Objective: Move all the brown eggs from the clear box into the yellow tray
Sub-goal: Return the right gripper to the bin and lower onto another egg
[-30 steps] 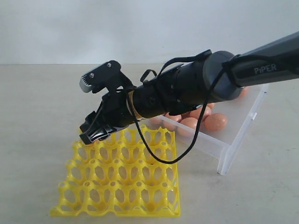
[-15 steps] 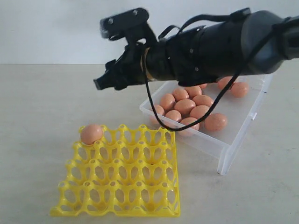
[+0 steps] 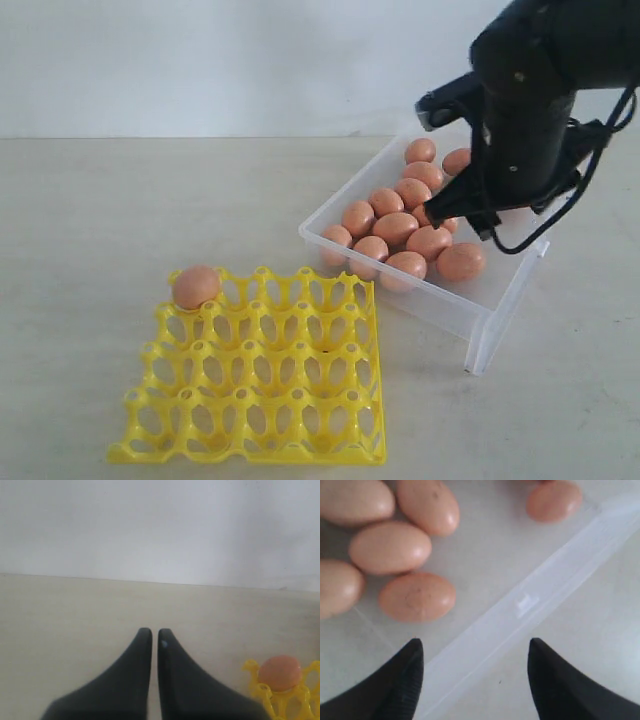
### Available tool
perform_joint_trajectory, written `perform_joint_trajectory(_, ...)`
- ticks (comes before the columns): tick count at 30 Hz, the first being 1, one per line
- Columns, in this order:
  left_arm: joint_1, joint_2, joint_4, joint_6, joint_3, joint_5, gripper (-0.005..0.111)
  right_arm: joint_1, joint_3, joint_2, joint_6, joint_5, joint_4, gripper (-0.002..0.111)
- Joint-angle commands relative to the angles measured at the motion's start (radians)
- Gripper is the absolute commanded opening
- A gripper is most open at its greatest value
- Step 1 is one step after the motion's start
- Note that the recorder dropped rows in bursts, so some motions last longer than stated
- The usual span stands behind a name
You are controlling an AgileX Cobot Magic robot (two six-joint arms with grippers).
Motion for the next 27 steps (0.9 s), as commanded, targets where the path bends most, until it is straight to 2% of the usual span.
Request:
perform_joint_trajectory(1,0.006,-0.003,-0.001,0.001,0.003,-0.005,0.004,-0.12,-0.093,0.023,-0.389,0.149,0.359,0.054)
perform_joint_trajectory(4,0.006,-0.003,-0.001,0.001,0.003,-0.005,0.004,-0.136,-0.152,0.033,-0.589,0.203,0.431,0.054)
perform_joint_trajectory(10,0.006,-0.003,-0.001,0.001,0.003,-0.005,0.004,-0.134,-0.188,0.033,-0.956,0.023,0.478,0.054)
perform_joint_trajectory(14,0.006,-0.003,-0.001,0.001,0.003,-0.005,0.004,-0.134,-0.188,0.033,-1.209,-0.028,0.464,0.054)
perform_joint_trajectory(21,0.006,-0.003,-0.001,0.001,0.003,-0.005,0.004,-0.134,-0.188,0.033,-1.266,-0.284,0.571,0.054)
perform_joint_trajectory(27,0.006,-0.003,-0.001,0.001,0.003,-0.005,0.004,-0.134,-0.188,0.038,-1.376,-0.102,0.561,0.054)
